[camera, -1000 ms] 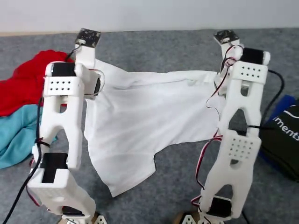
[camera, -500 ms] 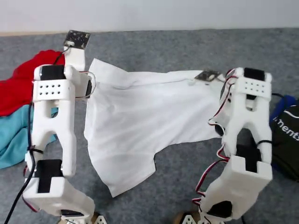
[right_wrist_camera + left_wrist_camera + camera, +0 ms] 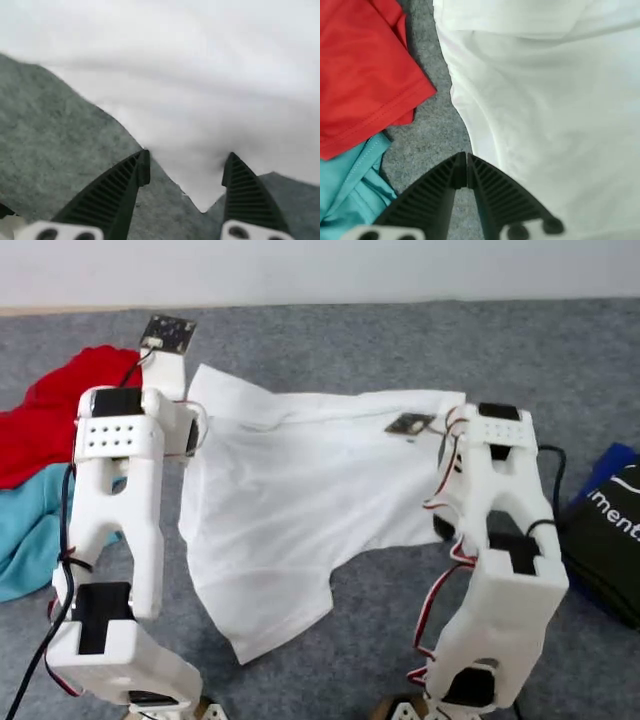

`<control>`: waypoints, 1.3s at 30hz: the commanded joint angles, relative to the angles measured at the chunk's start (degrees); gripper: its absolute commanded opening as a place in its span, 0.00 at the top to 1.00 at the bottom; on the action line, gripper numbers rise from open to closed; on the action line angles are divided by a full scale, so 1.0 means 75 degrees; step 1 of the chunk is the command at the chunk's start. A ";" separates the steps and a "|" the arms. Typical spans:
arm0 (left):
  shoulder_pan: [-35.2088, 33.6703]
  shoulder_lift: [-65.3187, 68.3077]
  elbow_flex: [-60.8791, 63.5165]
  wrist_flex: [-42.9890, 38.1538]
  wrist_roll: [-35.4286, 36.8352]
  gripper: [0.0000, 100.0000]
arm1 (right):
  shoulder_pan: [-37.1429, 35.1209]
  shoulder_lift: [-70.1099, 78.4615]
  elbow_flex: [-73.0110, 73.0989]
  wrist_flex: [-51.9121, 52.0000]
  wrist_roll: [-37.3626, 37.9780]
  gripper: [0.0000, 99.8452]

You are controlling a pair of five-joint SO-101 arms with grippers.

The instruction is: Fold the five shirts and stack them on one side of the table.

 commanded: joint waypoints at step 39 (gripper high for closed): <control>0.0973 -0.1418 -0.0229 0.1301 -0.0211 0.99 | 0.0358 -0.0826 -0.0481 0.0076 -0.0399 0.99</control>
